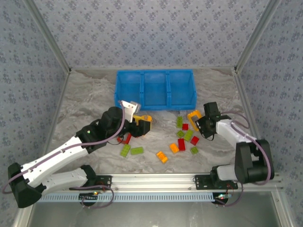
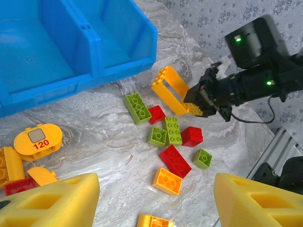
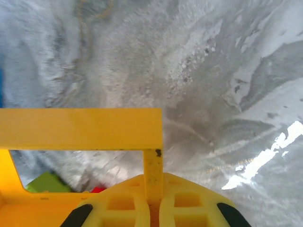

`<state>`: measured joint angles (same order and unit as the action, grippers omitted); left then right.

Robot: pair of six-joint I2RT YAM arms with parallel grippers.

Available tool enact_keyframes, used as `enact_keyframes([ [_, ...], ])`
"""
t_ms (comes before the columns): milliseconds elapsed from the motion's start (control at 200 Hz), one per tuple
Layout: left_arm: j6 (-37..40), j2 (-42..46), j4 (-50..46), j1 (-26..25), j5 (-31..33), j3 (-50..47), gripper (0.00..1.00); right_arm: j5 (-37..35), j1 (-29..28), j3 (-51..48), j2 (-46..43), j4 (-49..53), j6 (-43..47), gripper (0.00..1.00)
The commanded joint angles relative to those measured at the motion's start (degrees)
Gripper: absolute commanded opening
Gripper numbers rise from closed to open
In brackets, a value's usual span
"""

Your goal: Sort the legos into containers by color

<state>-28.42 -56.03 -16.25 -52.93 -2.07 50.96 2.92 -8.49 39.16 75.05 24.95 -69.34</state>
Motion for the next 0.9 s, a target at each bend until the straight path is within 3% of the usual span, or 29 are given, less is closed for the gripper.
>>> enact_keyframes([
  [0,-0.4,0.6,1.2,-0.8,2.4,2.2,0.65,-5.5,-2.6,2.1,-7.1,5.8,-3.1,0.00],
  [120,-0.8,1.5,1.9,-1.2,6.5,2.3,0.65,-6.9,-7.9,6.1,-9.2,6.1,-7.3,0.00],
  [275,-0.2,0.6,2.7,-1.3,9.4,3.8,0.65,-9.8,-12.2,12.5,-4.4,2.9,-16.2,0.00],
  [415,-0.1,-1.2,2.9,-1.3,9.6,5.7,0.65,-14.5,-12.3,21.6,4.2,2.8,-21.2,0.00],
  [655,0.1,-2.9,2.8,-1.6,10.1,7.6,0.65,-11.9,-11.5,41.9,23.6,10.6,-25.8,0.00],
  [894,0.7,-4.1,2.7,-1.8,10.0,8.7,0.65,-12.1,-11.0,49.9,34.4,13.1,-32.3,0.00],
])
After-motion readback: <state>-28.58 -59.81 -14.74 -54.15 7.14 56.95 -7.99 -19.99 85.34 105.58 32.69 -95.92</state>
